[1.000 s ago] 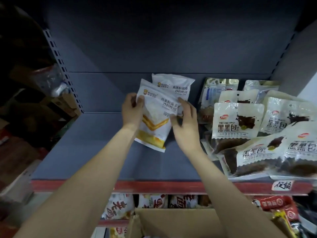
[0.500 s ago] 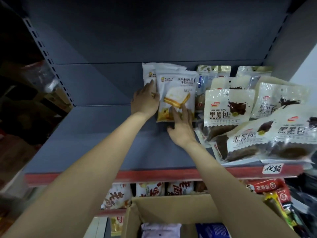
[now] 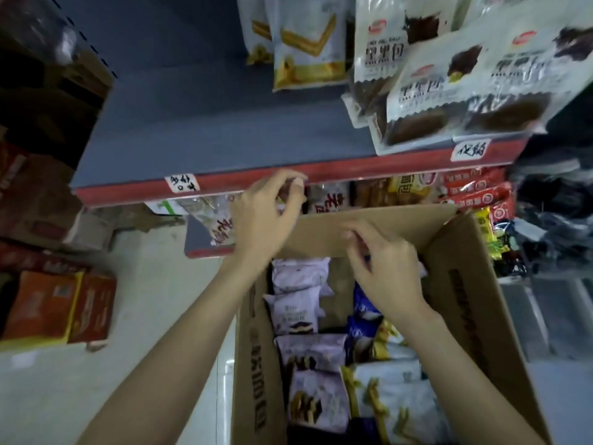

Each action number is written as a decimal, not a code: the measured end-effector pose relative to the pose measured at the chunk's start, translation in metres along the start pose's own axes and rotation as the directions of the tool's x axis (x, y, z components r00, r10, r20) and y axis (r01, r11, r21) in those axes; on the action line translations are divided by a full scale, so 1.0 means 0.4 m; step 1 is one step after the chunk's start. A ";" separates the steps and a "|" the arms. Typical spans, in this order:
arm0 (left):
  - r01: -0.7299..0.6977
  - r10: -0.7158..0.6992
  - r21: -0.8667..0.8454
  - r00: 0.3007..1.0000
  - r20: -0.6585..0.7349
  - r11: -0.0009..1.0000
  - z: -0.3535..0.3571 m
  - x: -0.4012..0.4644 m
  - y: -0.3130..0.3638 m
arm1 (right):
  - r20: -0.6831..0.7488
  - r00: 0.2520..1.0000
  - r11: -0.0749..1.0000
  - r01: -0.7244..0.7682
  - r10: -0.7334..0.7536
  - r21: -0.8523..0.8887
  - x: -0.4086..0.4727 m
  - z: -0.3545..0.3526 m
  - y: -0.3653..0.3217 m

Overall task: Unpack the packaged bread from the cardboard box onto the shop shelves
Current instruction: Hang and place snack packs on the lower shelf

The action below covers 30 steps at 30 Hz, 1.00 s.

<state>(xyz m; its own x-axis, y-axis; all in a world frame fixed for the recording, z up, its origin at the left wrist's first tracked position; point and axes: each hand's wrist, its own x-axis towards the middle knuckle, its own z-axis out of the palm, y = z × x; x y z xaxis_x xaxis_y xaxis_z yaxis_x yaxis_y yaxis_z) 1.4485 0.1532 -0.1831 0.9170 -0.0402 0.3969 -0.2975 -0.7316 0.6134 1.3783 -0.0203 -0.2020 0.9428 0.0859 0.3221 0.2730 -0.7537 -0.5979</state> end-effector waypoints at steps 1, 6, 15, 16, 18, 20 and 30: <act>0.022 -0.021 -0.038 0.999 0.024 0.999 0.019 -0.049 0.003 | 0.050 0.997 0.998 -0.060 0.061 -0.025 -0.063 -0.001 0.038; 0.161 -0.146 0.018 0.839 0.525 0.987 0.181 -0.253 -0.016 | 0.327 0.824 0.884 -0.398 0.462 -0.247 -0.320 0.034 0.262; 0.067 -0.184 0.172 0.422 0.887 0.983 0.441 -0.460 -0.011 | 0.492 0.594 0.756 -0.352 0.636 -0.552 -0.478 0.066 0.454; 0.060 -0.190 0.181 0.419 0.888 0.982 0.464 -0.477 -0.003 | 0.491 0.607 0.757 -0.317 0.624 -0.571 -0.482 0.074 0.467; 0.045 -0.202 0.202 0.420 0.885 0.978 0.511 -0.512 0.008 | 0.513 0.630 0.772 -0.233 0.584 -0.592 -0.482 0.094 0.491; 0.006 -0.204 0.219 0.380 0.902 0.976 0.549 -0.543 0.023 | 0.553 0.628 0.751 -0.077 0.547 -0.656 -0.481 0.119 0.518; -0.280 -0.104 0.158 0.198 0.975 0.947 0.560 -0.577 0.005 | 0.538 0.619 0.641 0.072 0.572 -0.764 -0.440 0.156 0.543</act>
<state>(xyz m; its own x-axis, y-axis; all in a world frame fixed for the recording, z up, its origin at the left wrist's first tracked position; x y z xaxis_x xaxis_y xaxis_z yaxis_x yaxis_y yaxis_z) 1.2960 0.0086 -0.4266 0.4713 -0.5953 -0.6508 -0.4970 -0.7888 0.3617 1.2836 -0.1585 -0.4344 0.8428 -0.0272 -0.5376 0.0965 -0.9749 0.2006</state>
